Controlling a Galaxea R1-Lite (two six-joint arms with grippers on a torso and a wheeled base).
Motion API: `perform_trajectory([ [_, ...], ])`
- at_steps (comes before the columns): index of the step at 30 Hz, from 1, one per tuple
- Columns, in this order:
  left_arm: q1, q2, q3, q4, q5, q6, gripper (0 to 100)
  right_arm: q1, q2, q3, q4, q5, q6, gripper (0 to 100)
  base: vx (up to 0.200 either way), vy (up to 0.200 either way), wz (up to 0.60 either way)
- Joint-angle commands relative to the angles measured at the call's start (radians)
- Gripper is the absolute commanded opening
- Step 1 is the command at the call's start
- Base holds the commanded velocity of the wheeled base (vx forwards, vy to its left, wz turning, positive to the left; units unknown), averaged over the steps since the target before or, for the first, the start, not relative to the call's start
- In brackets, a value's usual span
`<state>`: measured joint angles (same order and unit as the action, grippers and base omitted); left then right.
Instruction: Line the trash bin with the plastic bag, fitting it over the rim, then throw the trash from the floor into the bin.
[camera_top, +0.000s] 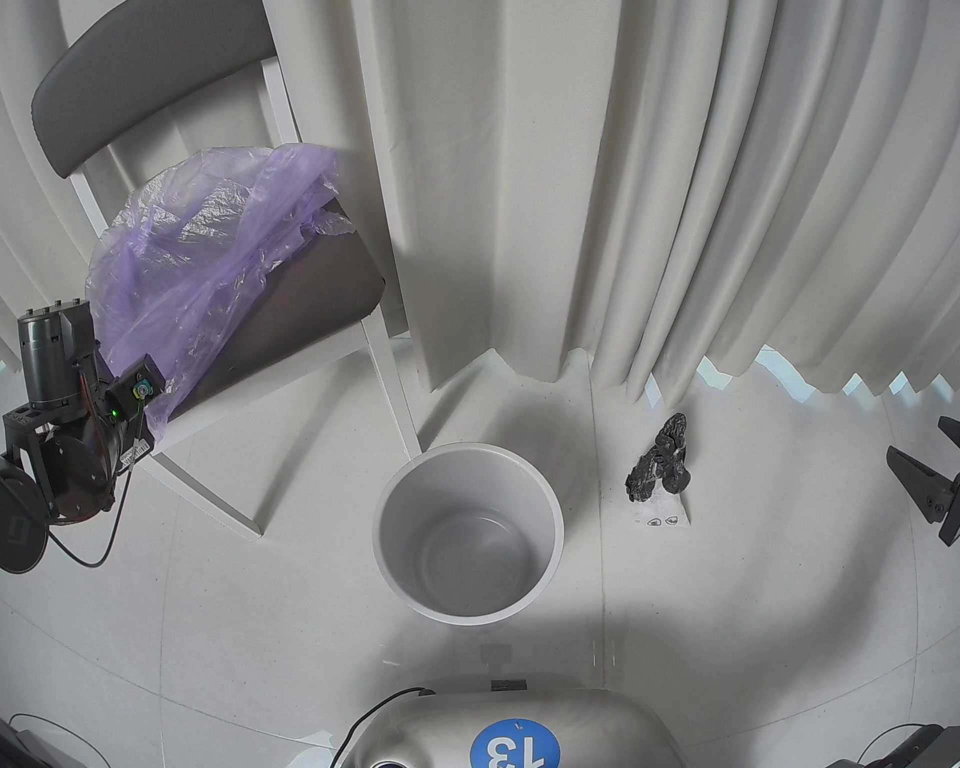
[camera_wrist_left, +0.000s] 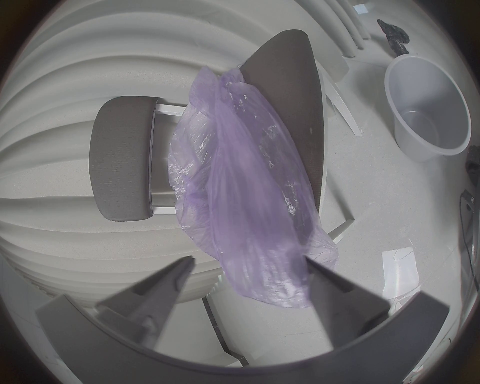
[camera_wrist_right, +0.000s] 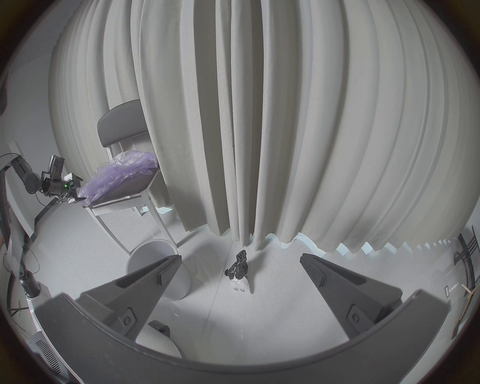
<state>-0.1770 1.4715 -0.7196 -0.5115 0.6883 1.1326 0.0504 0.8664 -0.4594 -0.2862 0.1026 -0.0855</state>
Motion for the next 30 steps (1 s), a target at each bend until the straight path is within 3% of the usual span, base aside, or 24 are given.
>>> perform_trajectory([
  [1, 0.01, -0.003, 0.005, -0.004, 0.007, 0.003, 0, 0.002, -0.003, 0.002, -0.001, 0.0, 0.0, 100, 0.0, 0.0, 0.0],
  [8, 0.017, -0.039, 0.026, -0.01, 0.005, -0.008, 0, 0.026, 0.003, 0.002, -0.011, 0.0, 0.015, 100, 0.0, 0.0, 0.0],
  [12, 0.017, -0.102, 0.06, -0.012, -0.004, -0.031, 0, 0.103, 0.016, 0.011, -0.044, -0.003, 0.07, 100, 0.0, 0.0, 0.0],
  [16, 0.024, -0.223, 0.072, -0.015, -0.064, -0.042, 0, 0.195, 0.054, 0.024, -0.131, -0.041, 0.153, 100, 0.0, 0.0, 0.0],
  [18, 0.027, -0.269, 0.061, -0.015, -0.115, -0.06, 0, 0.224, 0.094, 0.024, -0.182, -0.089, 0.171, 100, 0.0, 0.0, 0.0],
  [23, 0.031, -0.353, 0.003, -0.016, -0.167, -0.102, 0, 0.361, 0.256, 0.028, -0.406, -0.331, 0.259, 100, 0.0, 0.0, 0.0],
  [25, 0.024, -0.362, -0.018, -0.024, -0.174, -0.14, 0, 0.367, 0.307, 0.045, -0.47, -0.365, 0.276, 100, 0.0, 0.0, 0.0],
  [30, -0.022, -0.349, -0.113, -0.025, -0.197, -0.275, 0, 0.402, 0.327, 0.1, -0.558, -0.342, 0.273, 100, 0.0, 0.0, 0.0],
])
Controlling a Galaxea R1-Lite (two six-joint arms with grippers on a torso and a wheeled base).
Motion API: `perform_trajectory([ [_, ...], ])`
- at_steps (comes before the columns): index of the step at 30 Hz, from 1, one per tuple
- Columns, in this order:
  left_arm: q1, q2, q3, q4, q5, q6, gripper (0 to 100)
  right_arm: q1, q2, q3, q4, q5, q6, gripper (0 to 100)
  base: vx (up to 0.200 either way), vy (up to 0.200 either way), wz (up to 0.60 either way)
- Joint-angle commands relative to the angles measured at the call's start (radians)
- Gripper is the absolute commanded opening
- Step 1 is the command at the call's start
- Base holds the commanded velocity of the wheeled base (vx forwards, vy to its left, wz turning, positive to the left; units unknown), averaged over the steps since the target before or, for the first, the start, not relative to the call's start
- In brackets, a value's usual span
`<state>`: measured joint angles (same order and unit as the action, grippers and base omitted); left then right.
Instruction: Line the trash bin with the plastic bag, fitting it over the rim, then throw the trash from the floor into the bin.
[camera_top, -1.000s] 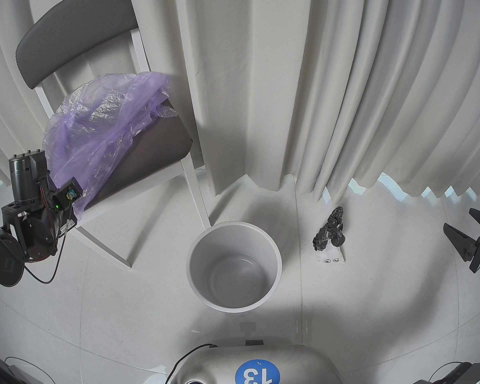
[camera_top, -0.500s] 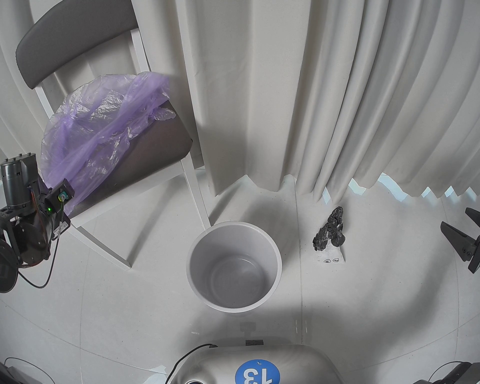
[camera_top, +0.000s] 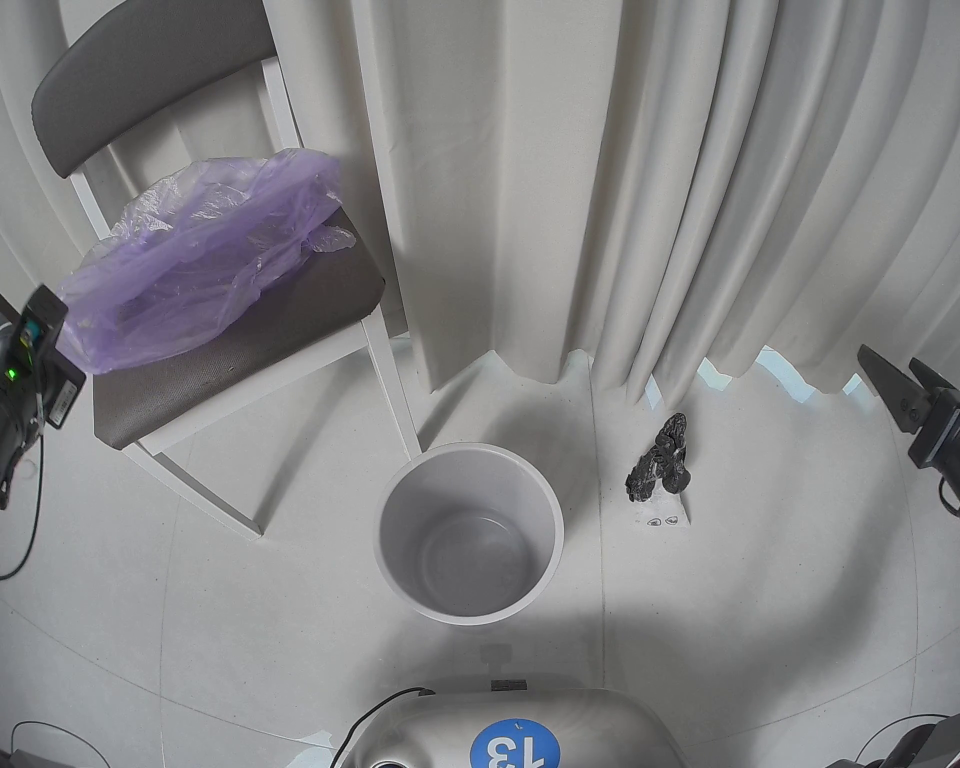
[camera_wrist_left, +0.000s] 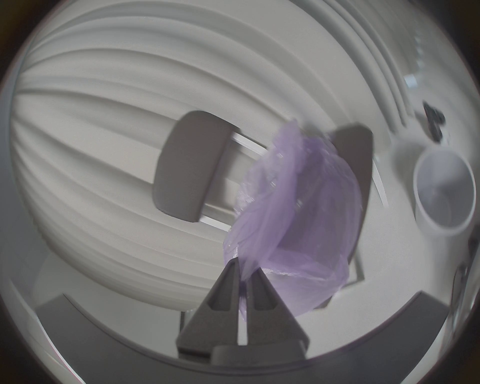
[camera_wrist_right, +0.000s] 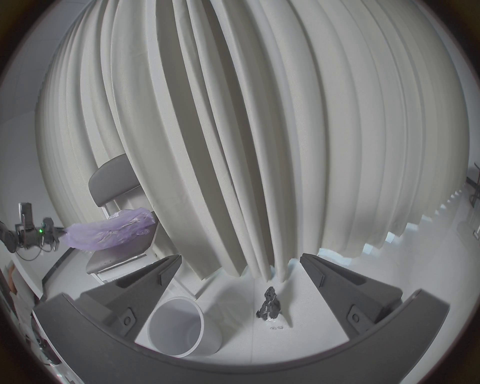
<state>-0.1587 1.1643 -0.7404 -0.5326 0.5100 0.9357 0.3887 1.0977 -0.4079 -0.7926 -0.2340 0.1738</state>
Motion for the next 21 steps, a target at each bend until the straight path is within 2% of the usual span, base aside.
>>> perform_trajectory([
  [1, -0.054, -0.032, -0.119, -0.001, -0.018, -0.103, 0, 0.084, 0.09, 0.055, -0.056, 0.002, 0.013, 100, 0.0, 0.0, 0.0],
  [8, -0.108, 0.011, -0.27, 0.039, -0.011, -0.181, 0, 0.183, 0.074, 0.054, -0.054, 0.002, 0.013, 100, 0.0, 0.0, 0.0],
  [12, -0.17, 0.022, -0.346, 0.112, -0.01, -0.256, 0, 0.246, 0.09, 0.027, -0.051, 0.004, 0.006, 100, 0.0, 0.0, 0.0],
  [16, -0.206, 0.015, -0.375, 0.154, -0.013, -0.339, 0, 0.246, 0.159, 0.004, -0.057, 0.004, 0.007, 100, 0.0, 0.0, 0.0],
  [21, -0.252, 0.011, -0.389, 0.154, -0.018, -0.387, 0, 0.254, 0.217, 0.001, -0.068, 0.004, 0.006, 100, 0.0, 0.0, 0.0],
])
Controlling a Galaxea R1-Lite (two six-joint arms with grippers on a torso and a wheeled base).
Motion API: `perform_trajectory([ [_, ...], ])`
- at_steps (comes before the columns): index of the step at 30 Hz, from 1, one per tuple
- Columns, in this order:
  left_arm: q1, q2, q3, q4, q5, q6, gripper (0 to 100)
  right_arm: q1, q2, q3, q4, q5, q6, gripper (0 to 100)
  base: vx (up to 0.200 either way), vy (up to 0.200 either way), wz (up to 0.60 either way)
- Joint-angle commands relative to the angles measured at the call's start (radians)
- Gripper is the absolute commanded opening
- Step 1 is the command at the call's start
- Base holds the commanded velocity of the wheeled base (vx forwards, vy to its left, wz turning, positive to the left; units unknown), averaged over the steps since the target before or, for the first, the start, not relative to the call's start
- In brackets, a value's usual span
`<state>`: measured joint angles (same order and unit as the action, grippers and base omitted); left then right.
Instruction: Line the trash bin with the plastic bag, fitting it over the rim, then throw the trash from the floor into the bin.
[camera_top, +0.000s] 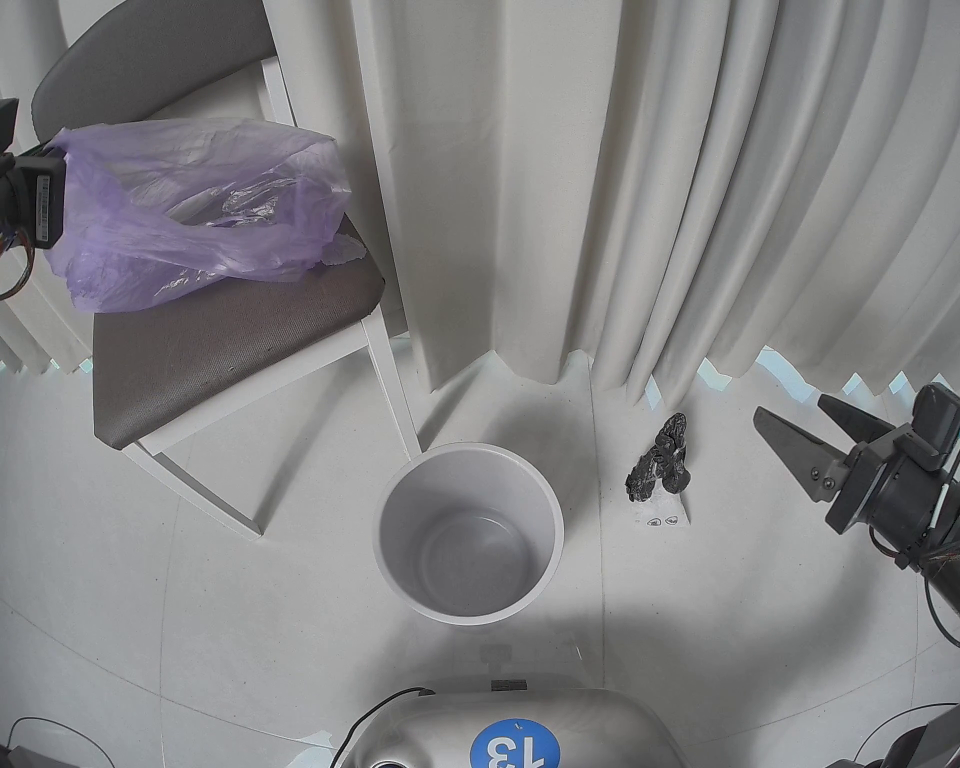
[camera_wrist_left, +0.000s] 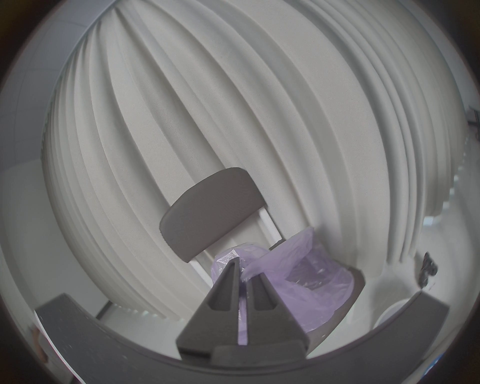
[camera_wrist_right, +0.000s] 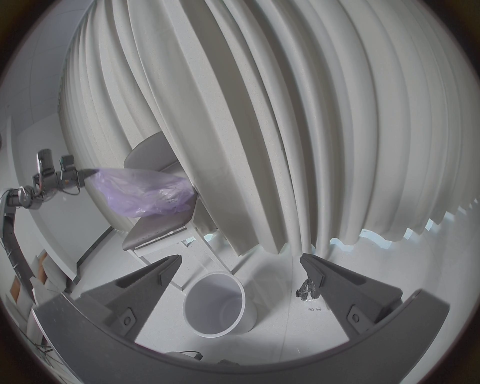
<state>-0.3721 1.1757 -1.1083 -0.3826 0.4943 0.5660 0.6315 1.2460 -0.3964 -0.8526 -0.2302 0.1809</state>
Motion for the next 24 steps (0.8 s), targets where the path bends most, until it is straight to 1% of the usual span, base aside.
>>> perform_trajectory([
  [1, -0.056, -0.004, -0.022, 0.007, -0.003, -0.035, 0, 0.016, 0.092, -0.01, -0.031, 0.0, -0.001, 100, 0.0, 0.0, 0.0],
  [4, -0.082, -0.007, -0.018, 0.007, -0.005, -0.103, 0, 0.016, 0.158, -0.015, -0.117, -0.003, 0.008, 100, 0.0, 0.0, 0.0],
  [6, -0.097, -0.016, -0.015, 0.008, -0.003, -0.124, 0, 0.019, 0.184, -0.004, -0.168, -0.003, 0.003, 100, 0.0, 0.0, 0.0],
  [9, -0.111, -0.033, -0.015, 0.014, -0.005, -0.127, 0, 0.048, 0.208, -0.001, -0.21, -0.001, 0.005, 100, 0.0, 0.0, 0.0],
  [13, -0.125, -0.059, -0.013, 0.042, -0.022, -0.135, 0, 0.059, 0.219, -0.016, -0.209, 0.002, 0.005, 100, 0.0, 0.0, 0.0],
  [14, -0.129, -0.071, -0.01, 0.051, -0.054, -0.155, 0, 0.071, 0.234, -0.032, -0.209, 0.003, 0.003, 100, 0.0, 0.0, 0.0],
  [16, -0.145, -0.077, -0.007, 0.053, -0.077, -0.172, 0, 0.082, 0.253, -0.052, -0.206, 0.003, 0.005, 100, 0.0, 0.0, 0.0],
  [19, -0.163, -0.079, -0.005, 0.054, -0.082, -0.182, 0, 0.088, 0.27, -0.061, -0.206, 0.002, 0.005, 100, 0.0, 0.0, 0.0],
  [20, -0.188, -0.079, -0.001, 0.054, -0.094, -0.198, 0, 0.096, 0.285, -0.061, -0.21, 0.002, 0.008, 100, 0.0, 0.0, 0.0],
  [22, -0.212, -0.084, 0.018, 0.054, -0.151, -0.218, 0, 0.1, 0.288, -0.052, -0.21, 0.005, 0.012, 100, 0.0, 0.0, 0.0],
  [23, -0.212, -0.084, 0.018, 0.054, -0.151, -0.218, 0, 0.1, 0.288, -0.052, -0.21, 0.005, 0.012, 100, 0.0, 0.0, 0.0],
  [24, -0.225, -0.09, 0.041, 0.053, -0.207, -0.236, 0, 0.106, 0.288, -0.041, -0.21, 0.015, 0.026, 100, 0.0, 0.0, 0.0],
])
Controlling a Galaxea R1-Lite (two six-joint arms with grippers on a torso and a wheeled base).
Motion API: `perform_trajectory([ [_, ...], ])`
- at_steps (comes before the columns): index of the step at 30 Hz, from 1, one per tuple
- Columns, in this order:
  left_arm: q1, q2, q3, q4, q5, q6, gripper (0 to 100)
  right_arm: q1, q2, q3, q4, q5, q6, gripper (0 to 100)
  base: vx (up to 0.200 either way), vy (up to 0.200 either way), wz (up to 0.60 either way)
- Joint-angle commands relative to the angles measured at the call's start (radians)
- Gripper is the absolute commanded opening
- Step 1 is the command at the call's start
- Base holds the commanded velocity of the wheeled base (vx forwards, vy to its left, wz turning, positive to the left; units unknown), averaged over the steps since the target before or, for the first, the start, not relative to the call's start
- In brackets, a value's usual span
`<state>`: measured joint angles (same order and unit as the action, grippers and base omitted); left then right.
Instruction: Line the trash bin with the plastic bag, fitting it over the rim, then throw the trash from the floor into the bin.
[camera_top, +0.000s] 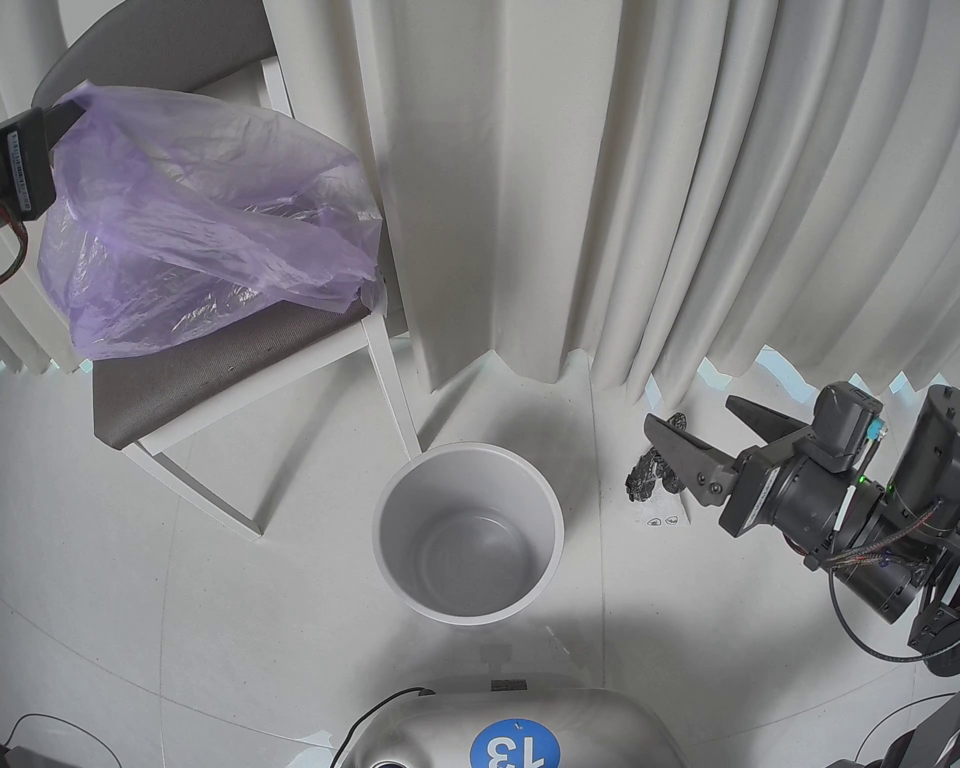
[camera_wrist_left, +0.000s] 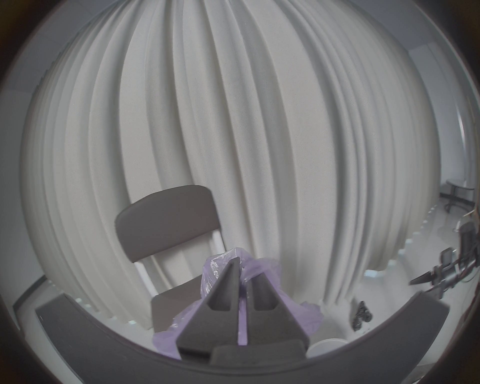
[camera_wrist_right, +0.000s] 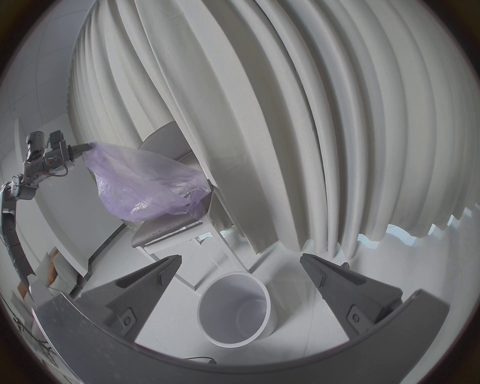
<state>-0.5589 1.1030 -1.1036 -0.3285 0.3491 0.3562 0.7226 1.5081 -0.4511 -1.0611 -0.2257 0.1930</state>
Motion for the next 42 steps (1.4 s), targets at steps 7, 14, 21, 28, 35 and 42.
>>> perform_trajectory([
  [7, -0.088, -0.017, 0.094, -0.01, -0.095, -0.062, 0, 0.037, 0.03, 0.026, 0.0, 0.054, 0.059, 100, 0.0, 0.0, 0.0],
  [14, -0.142, -0.02, 0.096, -0.024, -0.099, -0.072, 0, 0.074, 0.098, -0.035, -0.008, 0.054, 0.102, 100, 0.0, 0.0, 0.0],
  [21, -0.254, -0.022, 0.041, -0.027, -0.095, -0.094, 0, 0.107, 0.15, -0.093, -0.046, 0.054, 0.151, 100, 0.0, 0.0, 0.0],
  [28, -0.295, -0.054, 0.053, 0.002, -0.098, -0.082, 0, 0.081, 0.153, -0.103, -0.077, 0.055, 0.149, 100, 0.0, 0.0, 0.0],
  [35, -0.295, -0.069, 0.08, -0.007, -0.131, -0.083, 0, 0.04, 0.161, -0.143, -0.051, 0.072, 0.146, 100, 0.0, 0.0, 0.0],
  [42, -0.295, -0.069, 0.077, -0.012, -0.15, -0.082, 0, 0.037, 0.188, -0.133, -0.043, 0.089, 0.144, 100, 0.0, 0.0, 0.0],
])
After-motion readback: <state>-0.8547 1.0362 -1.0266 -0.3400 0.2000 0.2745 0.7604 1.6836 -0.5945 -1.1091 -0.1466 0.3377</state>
